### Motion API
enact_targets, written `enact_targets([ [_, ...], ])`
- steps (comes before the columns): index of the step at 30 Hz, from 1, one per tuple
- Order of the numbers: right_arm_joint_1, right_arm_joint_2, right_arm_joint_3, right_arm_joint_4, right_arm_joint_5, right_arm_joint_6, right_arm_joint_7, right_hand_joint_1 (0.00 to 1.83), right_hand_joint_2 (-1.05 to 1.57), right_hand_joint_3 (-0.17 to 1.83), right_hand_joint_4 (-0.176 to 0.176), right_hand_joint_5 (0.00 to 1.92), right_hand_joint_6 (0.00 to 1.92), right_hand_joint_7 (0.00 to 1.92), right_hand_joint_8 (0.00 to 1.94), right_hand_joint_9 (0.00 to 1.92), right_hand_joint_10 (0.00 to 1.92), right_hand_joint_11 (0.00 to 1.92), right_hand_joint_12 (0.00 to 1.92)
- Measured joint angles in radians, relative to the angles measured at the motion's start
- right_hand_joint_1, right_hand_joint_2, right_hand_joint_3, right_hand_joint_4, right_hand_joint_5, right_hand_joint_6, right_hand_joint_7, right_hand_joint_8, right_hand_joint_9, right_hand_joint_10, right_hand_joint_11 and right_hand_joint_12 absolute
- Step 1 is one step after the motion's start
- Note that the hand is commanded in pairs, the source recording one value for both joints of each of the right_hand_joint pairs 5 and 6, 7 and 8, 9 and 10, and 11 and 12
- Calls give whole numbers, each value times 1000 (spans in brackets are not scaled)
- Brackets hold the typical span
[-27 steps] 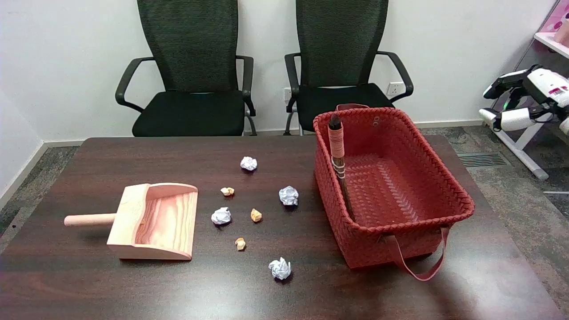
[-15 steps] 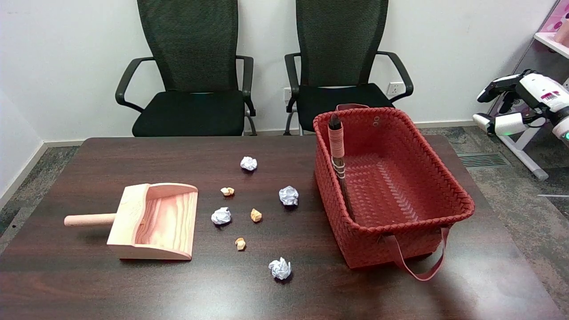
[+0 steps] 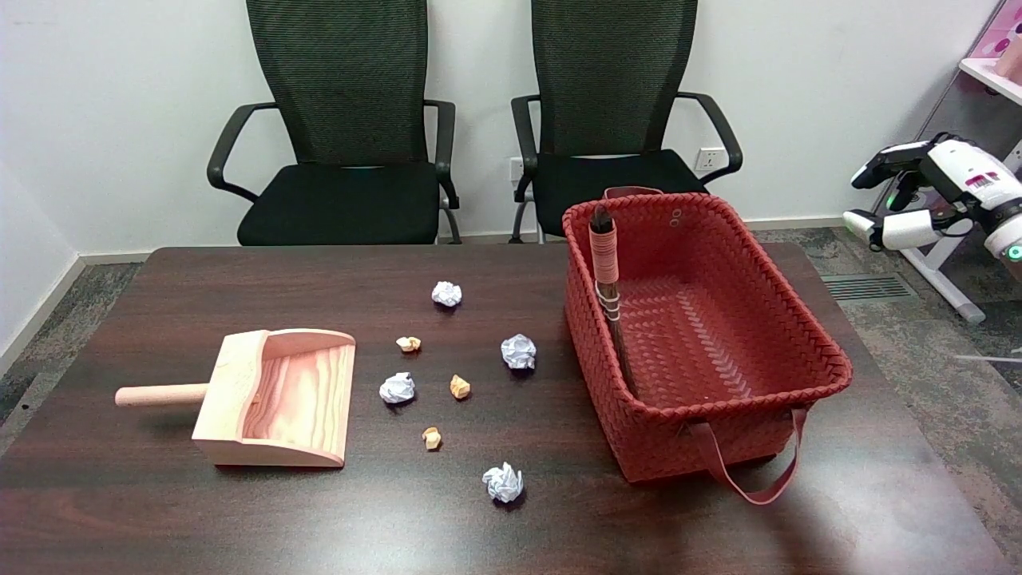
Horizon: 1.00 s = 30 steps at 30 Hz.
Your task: Pick up the broom by its handle.
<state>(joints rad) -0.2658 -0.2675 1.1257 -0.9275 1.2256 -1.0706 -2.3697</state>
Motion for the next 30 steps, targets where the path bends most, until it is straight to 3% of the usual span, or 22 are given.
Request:
enact_targets([
  [17, -61, -11, -2, -143, 116, -60, -17, 967, 575, 870, -176, 748, 748, 748, 748, 638, 638, 1029, 1029],
  [30, -92, -14, 3, -253, 144, -156, 165, 989, 474, 872, -176, 679, 679, 679, 679, 595, 595, 954, 954],
])
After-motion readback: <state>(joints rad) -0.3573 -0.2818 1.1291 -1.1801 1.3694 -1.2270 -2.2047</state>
